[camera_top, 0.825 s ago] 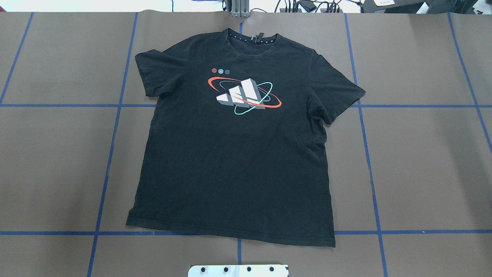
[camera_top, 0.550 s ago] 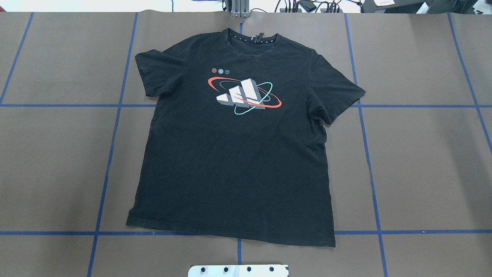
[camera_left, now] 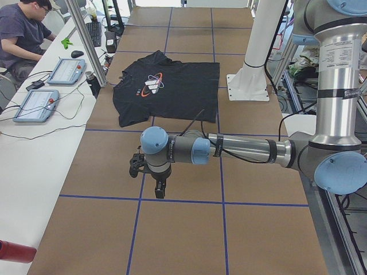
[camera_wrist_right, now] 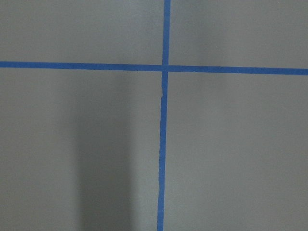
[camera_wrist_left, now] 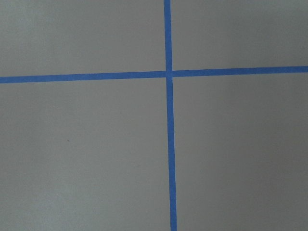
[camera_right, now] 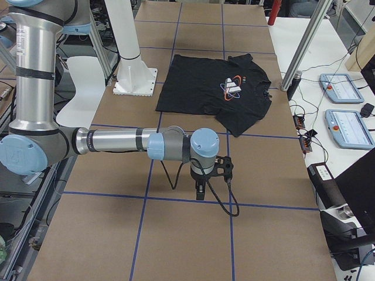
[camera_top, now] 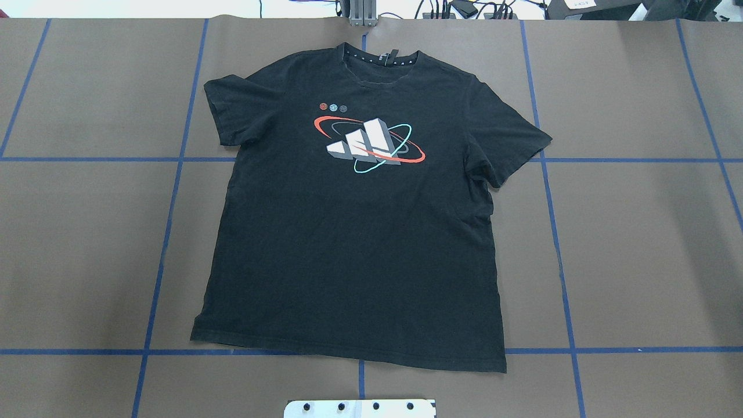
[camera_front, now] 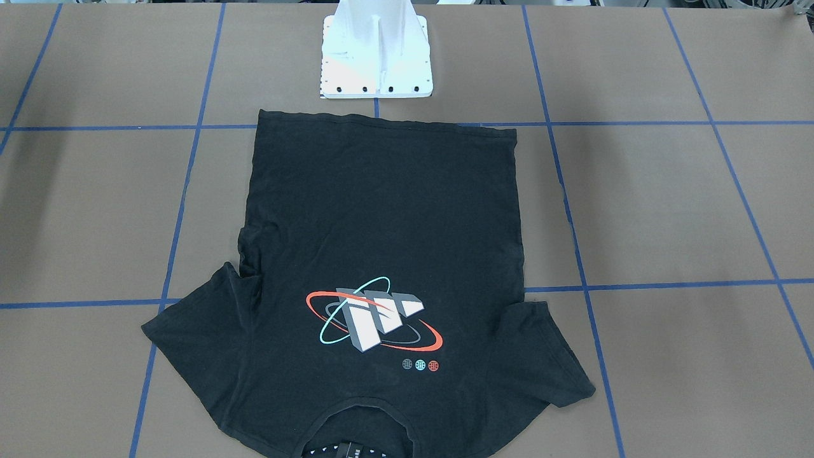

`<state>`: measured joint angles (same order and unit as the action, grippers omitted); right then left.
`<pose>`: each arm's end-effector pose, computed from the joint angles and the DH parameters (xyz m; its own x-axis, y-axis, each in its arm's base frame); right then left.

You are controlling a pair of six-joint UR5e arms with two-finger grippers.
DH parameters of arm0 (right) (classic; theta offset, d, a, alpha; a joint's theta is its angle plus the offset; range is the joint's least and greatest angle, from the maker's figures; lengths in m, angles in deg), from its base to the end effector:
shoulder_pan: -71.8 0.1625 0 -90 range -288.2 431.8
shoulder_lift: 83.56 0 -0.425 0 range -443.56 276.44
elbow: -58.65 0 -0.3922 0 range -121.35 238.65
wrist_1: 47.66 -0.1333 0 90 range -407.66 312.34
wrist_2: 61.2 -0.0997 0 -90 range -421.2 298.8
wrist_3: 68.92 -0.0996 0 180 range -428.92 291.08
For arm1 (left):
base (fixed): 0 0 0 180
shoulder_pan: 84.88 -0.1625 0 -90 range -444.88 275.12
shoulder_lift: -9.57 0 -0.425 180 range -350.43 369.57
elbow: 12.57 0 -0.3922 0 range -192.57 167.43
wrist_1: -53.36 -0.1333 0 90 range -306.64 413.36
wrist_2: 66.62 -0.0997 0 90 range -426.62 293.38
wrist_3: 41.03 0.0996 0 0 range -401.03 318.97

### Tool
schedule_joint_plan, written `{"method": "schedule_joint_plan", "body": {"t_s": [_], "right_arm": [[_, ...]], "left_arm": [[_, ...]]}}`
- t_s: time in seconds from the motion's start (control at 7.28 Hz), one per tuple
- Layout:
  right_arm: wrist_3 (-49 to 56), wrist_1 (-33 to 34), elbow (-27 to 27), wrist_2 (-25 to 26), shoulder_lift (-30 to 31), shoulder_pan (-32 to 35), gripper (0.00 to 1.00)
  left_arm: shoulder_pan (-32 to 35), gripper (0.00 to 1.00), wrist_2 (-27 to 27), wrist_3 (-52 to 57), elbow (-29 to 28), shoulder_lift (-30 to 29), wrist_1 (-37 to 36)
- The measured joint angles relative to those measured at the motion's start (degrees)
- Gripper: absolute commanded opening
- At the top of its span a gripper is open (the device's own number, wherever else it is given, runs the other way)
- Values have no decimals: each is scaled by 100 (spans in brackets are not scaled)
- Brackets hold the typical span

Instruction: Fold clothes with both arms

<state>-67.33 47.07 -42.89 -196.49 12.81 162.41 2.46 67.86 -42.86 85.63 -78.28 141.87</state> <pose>0.0672 -0.4430 0.6188 0.7036 -0.0257 0.7102 0.0089 0.9996 0.0274 -0.0412 -0.4815 0.6088 0.7113 0.0569 -0.7006 -0.0236 0.9981 0.0572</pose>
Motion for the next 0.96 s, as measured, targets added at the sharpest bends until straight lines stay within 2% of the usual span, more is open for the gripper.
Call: {"method": "schedule_joint_plan", "body": {"t_s": [0.41, 0.96], "right_arm": [[-26, -53, -85, -112, -126, -25, 100], [-44, -67, 49, -188, -784, -362, 100]], "left_arm": [[-21, 100, 27, -15, -50, -662, 19], [-258, 100, 36, -256, -144, -1028, 458]]}}
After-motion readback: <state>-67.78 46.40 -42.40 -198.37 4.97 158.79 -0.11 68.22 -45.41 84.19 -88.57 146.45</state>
